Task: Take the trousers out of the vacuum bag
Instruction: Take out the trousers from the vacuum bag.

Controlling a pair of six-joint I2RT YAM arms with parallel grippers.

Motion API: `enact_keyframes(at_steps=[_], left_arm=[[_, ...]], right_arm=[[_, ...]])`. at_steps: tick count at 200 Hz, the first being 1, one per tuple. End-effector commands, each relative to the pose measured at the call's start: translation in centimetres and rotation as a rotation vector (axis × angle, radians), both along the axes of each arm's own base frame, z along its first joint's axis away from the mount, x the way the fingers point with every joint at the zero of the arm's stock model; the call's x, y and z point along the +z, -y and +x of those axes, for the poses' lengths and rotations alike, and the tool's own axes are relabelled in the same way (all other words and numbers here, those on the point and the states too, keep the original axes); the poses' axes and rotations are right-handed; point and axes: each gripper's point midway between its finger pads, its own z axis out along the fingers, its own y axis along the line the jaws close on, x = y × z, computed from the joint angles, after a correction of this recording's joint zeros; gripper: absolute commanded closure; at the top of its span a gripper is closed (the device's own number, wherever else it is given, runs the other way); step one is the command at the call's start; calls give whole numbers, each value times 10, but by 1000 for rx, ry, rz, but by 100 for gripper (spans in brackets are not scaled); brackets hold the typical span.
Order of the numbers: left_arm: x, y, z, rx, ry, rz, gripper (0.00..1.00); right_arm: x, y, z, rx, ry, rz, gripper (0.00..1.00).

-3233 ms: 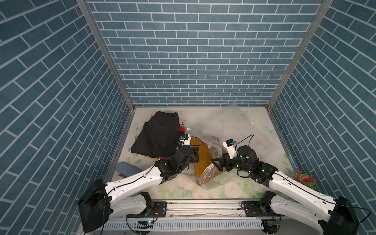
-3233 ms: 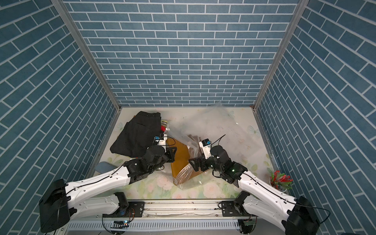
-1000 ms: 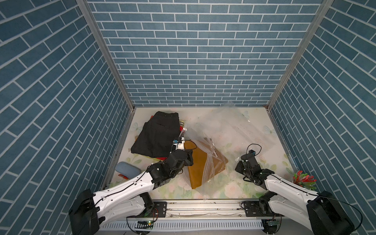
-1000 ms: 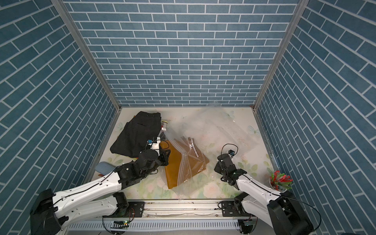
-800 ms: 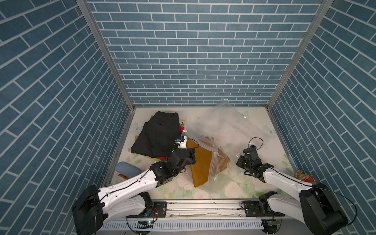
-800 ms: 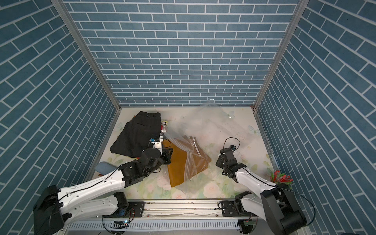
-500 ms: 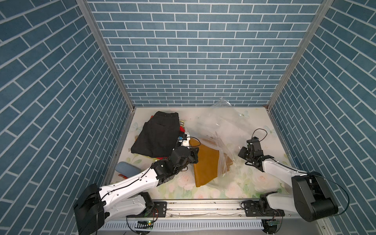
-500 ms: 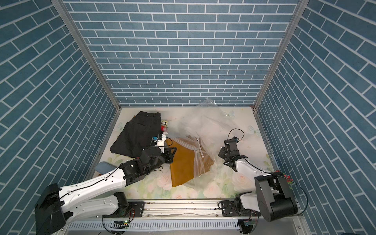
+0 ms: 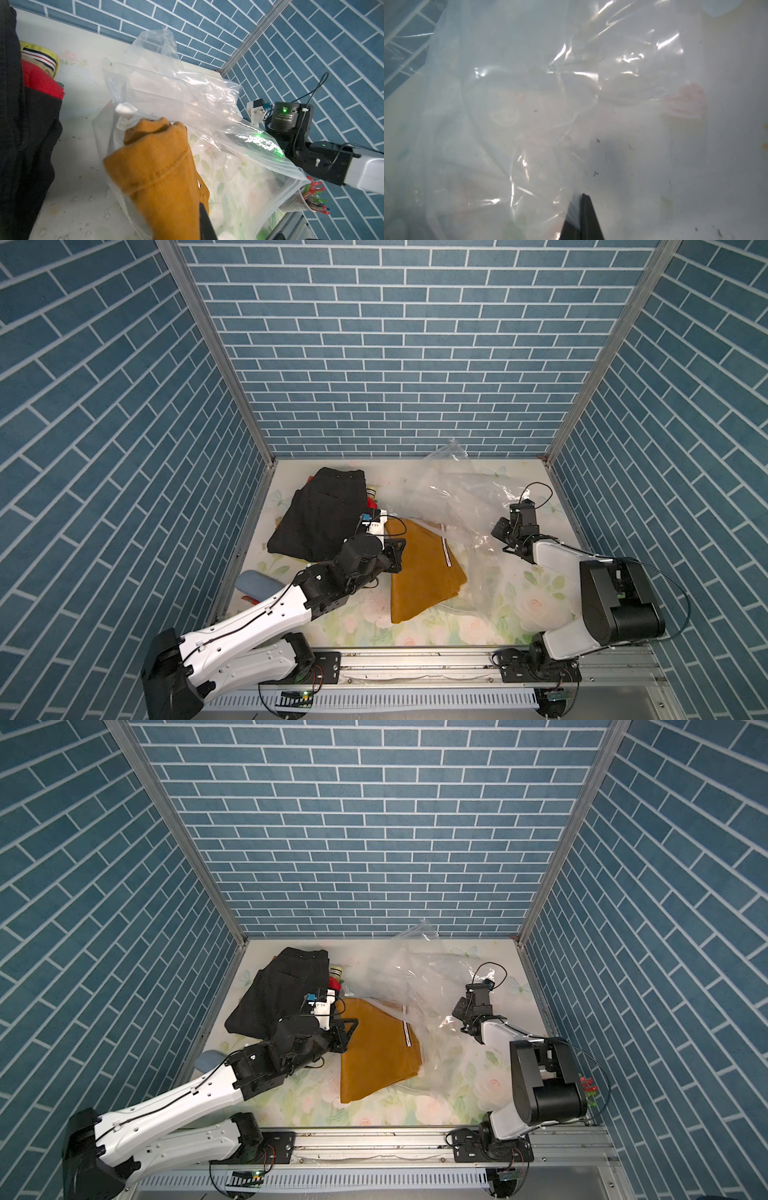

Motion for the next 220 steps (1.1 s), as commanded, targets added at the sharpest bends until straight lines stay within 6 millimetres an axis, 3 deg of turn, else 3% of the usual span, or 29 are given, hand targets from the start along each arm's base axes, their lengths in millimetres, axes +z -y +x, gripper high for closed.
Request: enact_keyframes(at_steps=[1,50,75,113,144,173,181,197,220], left_arm=[[65,-2,8,31,131,-117,100],[81,-9,11,56,160,-119,100],[87,-12,12,62,168,-123,100],[100,-20,10,80,185,-142,100],[113,-35,9,122,210,-154,100],[117,-41,10,140,216,-161,100],[117,-41,11,145,215,-160,100],[118,-40,12,149,212,-162,100],[122,-43,13,166,207,-168,100]], right_arm=[[10,18,23,-39,47,-62,100],[-2,60,43,-122,9,-107,100],[7,78,60,-152,36,-105,100],[26,86,92,-149,58,-144,100],[33,87,105,-142,51,-159,100],[55,95,102,-160,70,-220,40],[62,100,97,-181,68,-251,28],[80,104,88,-188,90,-308,14],[115,93,77,-170,159,-351,8]])
